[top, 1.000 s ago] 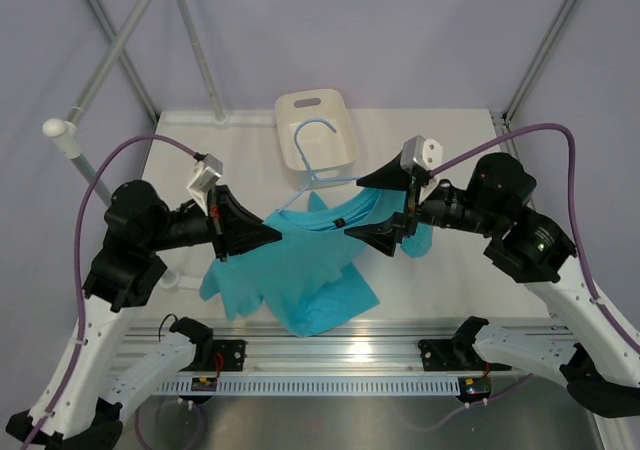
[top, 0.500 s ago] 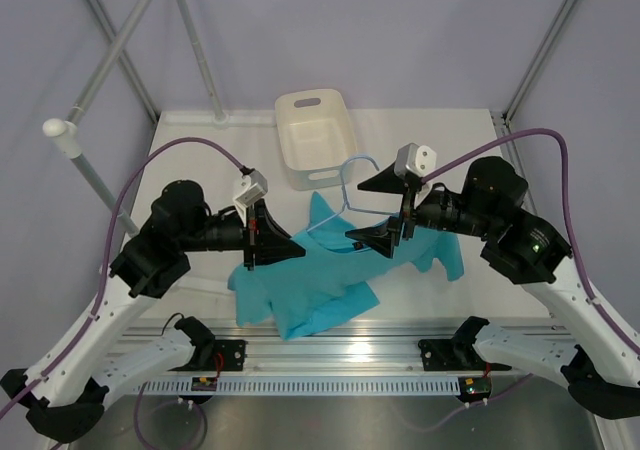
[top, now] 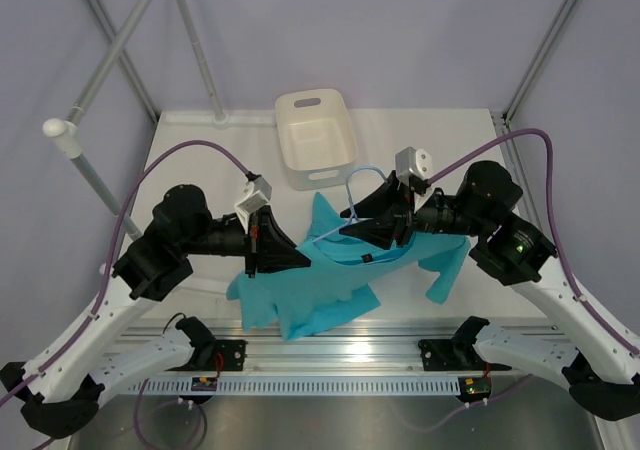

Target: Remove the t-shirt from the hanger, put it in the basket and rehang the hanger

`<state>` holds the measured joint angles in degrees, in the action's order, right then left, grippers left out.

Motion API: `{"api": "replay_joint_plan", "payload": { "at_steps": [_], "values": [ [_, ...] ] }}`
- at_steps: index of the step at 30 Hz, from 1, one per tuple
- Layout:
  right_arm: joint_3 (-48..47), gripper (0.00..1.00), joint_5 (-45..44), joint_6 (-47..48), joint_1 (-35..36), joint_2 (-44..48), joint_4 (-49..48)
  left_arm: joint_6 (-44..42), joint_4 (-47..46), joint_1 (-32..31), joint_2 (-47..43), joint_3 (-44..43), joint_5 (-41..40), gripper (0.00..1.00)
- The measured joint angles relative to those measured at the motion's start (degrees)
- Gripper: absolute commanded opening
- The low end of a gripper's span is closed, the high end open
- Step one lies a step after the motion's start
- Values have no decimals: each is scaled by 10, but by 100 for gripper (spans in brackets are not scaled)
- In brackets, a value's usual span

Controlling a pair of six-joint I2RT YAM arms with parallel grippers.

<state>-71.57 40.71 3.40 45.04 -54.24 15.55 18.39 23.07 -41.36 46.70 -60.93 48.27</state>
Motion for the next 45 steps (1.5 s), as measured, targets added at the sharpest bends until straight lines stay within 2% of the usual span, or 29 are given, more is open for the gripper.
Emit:
{"api": "replay_joint_plan", "payload": {
  "at_steps": [1, 2, 4, 5, 8, 9, 10, 11, 12, 13, 18, 24, 38, 40, 41, 43, 44, 45],
  "values": [
    [0, 36, 0, -9, 0, -2, -8, 2, -6, -5, 0, 0, 2, 0],
    [0, 24, 1, -17, 0, -4, -14, 4, -12, -11, -1, 0, 2, 0],
    [0, 11, 8, -31, 0, -7, -23, 7, -19, -17, -1, 0, 1, 0],
    [0, 0, 14, -41, 0, -7, -26, 7, -19, -17, -1, 0, 0, 0],
    [1, 0, 25, -59, 1, -2, -31, 6, -27, -18, -4, 0, 4, 2],
    [2, 0, 26, -62, 1, 0, -35, 7, -31, -19, -5, 0, 5, 21],
    [4, 0, 25, -64, 1, 2, -38, 6, -34, -19, -5, 0, 6, 46],
    [6, 0, 23, -65, 2, 4, -38, 11, -42, -19, -5, 0, 5, 87],
    [13, 0, 15, -64, 2, 9, -38, 14, -48, -19, -5, 0, 5, 98],
    [17, 0, 7, -63, 2, 13, -36, 15, -51, -20, -6, 0, 5, 99],
    [19, 0, -43, -63, 2, 38, -6, 9, -42, -21, -27, -5, -6, 99],
    [3, 0, -82, -68, 3, 95, 31, -14, 6, -21, -44, -49, -42, 99],
    [-48, 0, -101, -87, 3, 125, 97, -48, 86, -22, -59, -53, -139, 97],
    [-48, 0, -101, -90, 3, 127, 100, -47, 85, -22, -57, -53, -131, 90],
    [-48, 0, -101, -91, 3, 129, 102, -45, 85, -22, -54, -53, -124, 75],
    [-48, 0, -101, -93, 3, 133, 101, -41, 84, -22, -48, -53, -113, 53],
    [-48, 0, -101, -94, 3, 136, 100, -39, 82, -22, -44, -52, -109, 29],
    [-48, 0, -102, -95, 3, 138, 98, -36, 81, -22, -40, -51, -107, 13]
  ]
}}
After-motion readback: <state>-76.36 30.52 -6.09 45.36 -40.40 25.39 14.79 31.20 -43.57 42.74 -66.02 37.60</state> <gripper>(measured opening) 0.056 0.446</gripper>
